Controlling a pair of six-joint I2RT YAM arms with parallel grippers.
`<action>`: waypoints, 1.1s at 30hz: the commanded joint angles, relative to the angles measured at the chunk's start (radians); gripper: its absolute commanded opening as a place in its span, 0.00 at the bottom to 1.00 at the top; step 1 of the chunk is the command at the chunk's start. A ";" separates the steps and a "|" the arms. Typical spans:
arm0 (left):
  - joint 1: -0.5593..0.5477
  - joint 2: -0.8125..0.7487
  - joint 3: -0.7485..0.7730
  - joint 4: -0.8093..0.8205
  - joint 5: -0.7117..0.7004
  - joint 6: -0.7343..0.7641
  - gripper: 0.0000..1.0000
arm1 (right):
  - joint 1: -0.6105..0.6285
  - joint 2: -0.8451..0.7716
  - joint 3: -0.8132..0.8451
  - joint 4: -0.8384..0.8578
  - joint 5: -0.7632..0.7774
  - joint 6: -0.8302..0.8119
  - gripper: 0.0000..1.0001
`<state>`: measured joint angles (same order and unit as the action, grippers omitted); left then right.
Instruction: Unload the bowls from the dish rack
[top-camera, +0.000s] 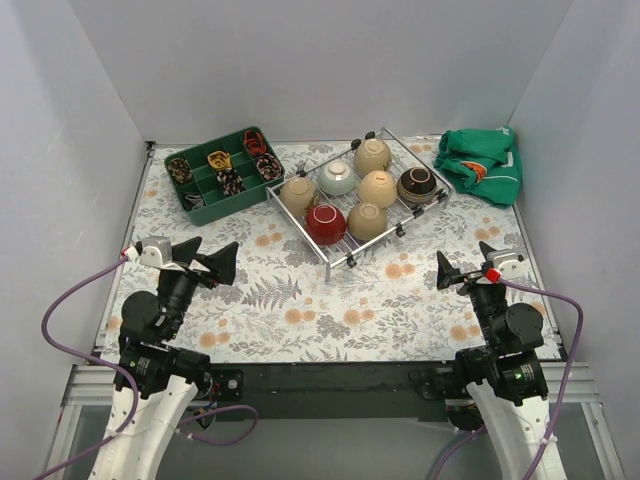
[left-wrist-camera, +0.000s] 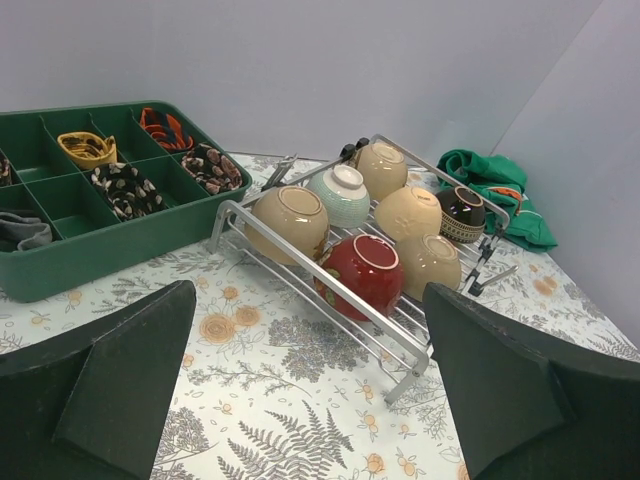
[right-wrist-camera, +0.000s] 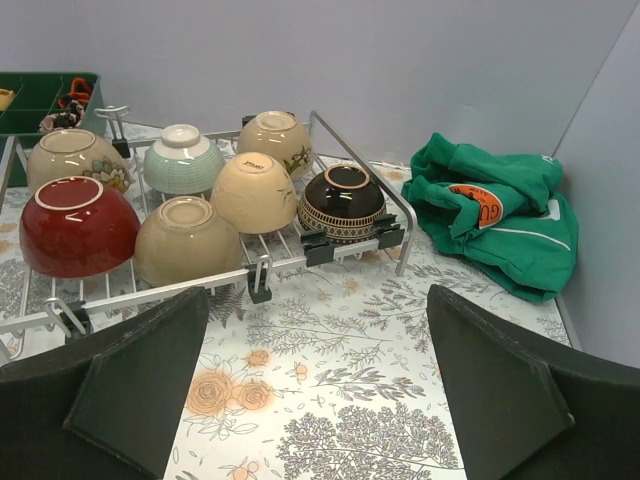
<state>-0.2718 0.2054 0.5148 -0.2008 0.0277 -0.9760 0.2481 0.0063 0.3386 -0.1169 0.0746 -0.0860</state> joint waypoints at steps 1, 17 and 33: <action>-0.006 -0.014 -0.004 0.009 -0.015 -0.001 0.98 | -0.004 -0.066 0.037 0.022 -0.025 0.006 0.99; -0.020 -0.044 -0.013 -0.008 -0.045 -0.013 0.98 | -0.004 0.499 0.273 -0.118 -0.297 0.193 0.99; -0.049 -0.072 -0.012 -0.034 -0.060 -0.021 0.98 | 0.019 1.017 0.611 -0.222 -0.265 0.201 0.99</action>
<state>-0.3103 0.1513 0.5030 -0.2203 -0.0067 -0.9955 0.2485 0.9653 0.8352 -0.3286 -0.2623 0.1291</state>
